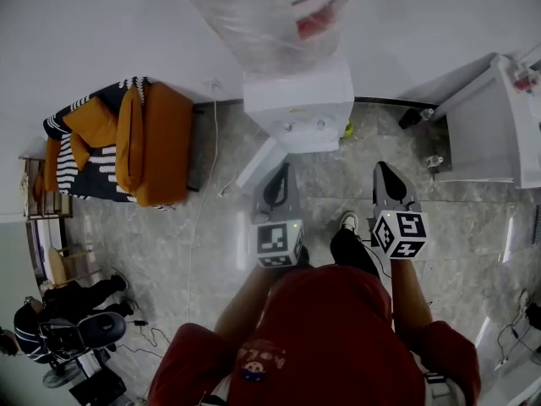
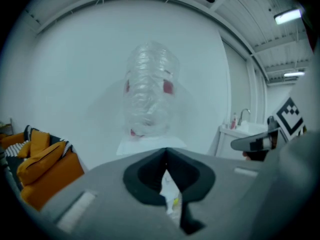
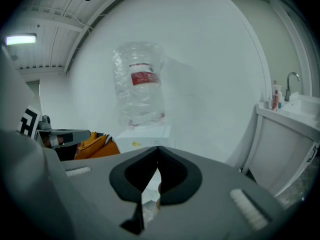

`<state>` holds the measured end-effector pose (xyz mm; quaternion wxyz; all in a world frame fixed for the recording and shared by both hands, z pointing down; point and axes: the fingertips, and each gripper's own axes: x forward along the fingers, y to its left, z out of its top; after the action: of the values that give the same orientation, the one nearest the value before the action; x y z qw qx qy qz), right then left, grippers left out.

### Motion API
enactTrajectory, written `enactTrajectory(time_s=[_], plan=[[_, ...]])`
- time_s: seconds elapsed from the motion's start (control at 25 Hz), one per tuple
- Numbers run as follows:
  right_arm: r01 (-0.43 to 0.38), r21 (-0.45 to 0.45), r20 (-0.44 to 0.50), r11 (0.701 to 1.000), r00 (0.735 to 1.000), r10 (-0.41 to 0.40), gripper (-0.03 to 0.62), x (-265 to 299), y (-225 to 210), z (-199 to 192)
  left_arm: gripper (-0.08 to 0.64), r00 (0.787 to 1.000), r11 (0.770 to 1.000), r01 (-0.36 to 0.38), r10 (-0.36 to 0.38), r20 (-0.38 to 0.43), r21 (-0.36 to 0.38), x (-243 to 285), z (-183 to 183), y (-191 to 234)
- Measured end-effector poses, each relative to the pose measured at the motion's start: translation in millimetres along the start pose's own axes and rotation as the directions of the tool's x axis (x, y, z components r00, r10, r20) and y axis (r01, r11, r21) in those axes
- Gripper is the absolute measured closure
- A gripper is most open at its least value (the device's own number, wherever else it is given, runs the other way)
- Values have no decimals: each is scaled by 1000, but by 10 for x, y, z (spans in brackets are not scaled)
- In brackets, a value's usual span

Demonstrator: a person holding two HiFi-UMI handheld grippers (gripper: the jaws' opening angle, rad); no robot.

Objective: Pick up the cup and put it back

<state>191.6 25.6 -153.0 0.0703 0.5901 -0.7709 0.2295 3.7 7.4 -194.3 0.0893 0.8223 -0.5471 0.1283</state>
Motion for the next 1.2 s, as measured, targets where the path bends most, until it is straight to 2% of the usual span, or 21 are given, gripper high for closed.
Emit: enactTrajectory(time_s=[0.16, 0.4, 0.68, 0.84, 0.96, 1.12, 1.2], plan=[[-31, 6, -19, 1000, 999, 31, 594, 89, -232, -169, 560, 999, 999, -37, 37, 9, -24, 130, -93, -130], [-74, 3, -46, 997, 996, 74, 594, 301, -410, -460, 560, 997, 997, -71, 70, -44, -12, 303, -509, -238], [-67, -96, -33, 993, 997, 64, 594, 611, -461, -806, 560, 996, 999, -35, 33, -85, -14, 517, -1231, -156], [-57, -133, -29, 989, 998, 53, 594, 802, -301, -1056, 560, 997, 999, 19, -21, -69, -29, 636, -1658, -11], [-31, -135, -13, 990, 999, 29, 594, 994, -186, -1392, 560, 997, 998, 56, -58, -48, -36, 738, -2022, 137], [-6, -108, -13, 994, 1000, 5, 594, 1263, -194, -2106, 560, 992, 995, 103, -102, -71, 10, 906, -2817, 258], [-6, -119, -8, 993, 1000, 5, 594, 1480, -199, -2473, 560, 993, 995, 102, -101, -53, 2, 1075, -3141, 387]])
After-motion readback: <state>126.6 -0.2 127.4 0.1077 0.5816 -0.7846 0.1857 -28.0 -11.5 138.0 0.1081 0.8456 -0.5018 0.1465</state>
